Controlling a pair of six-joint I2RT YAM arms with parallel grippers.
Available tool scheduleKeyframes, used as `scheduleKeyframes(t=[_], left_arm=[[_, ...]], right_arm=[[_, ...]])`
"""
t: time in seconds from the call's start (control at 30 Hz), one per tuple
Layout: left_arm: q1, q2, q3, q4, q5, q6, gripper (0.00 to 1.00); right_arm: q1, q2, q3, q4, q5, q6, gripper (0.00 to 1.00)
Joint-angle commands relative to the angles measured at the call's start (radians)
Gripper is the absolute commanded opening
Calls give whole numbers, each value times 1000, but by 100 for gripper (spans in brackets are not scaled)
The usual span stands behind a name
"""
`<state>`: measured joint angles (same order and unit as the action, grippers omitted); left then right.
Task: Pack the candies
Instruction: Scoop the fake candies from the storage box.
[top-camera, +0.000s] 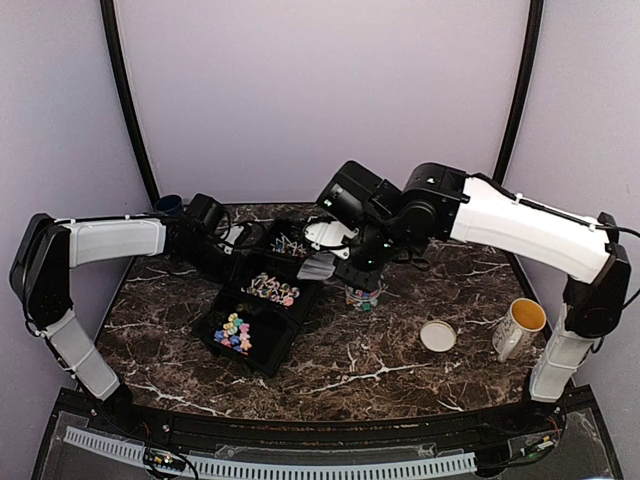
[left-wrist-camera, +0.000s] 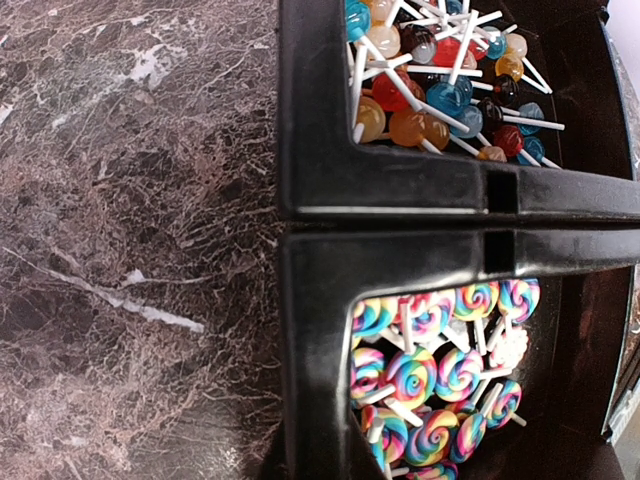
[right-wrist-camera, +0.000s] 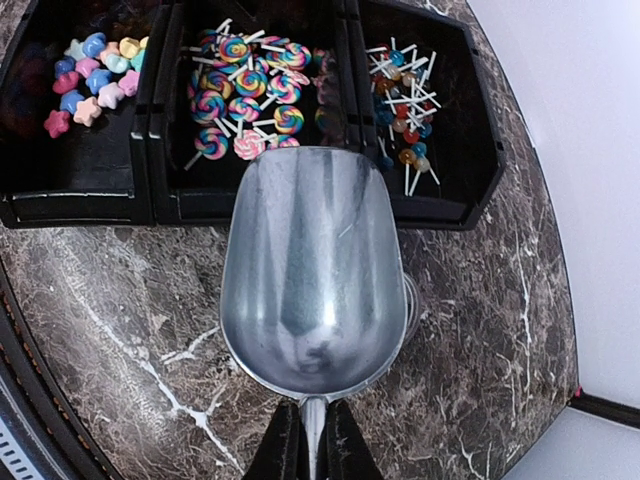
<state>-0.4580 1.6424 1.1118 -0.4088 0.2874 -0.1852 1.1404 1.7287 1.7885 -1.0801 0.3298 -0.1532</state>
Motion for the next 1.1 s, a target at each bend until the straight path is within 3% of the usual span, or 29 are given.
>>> scheduleKeyframes(t=[0.0,0.77,1.07], left_arm=[[-12,-31,65,50,33,12,0],[-89,0,109,-31,-83,82,0],[-105,-51,73,58,4,88,0]], right_arm=[[20,92,66,-22,-54,-42,0],[26,405,256,-126,-93,-89,0],[25,547,314,-103,-188,-116,0]])
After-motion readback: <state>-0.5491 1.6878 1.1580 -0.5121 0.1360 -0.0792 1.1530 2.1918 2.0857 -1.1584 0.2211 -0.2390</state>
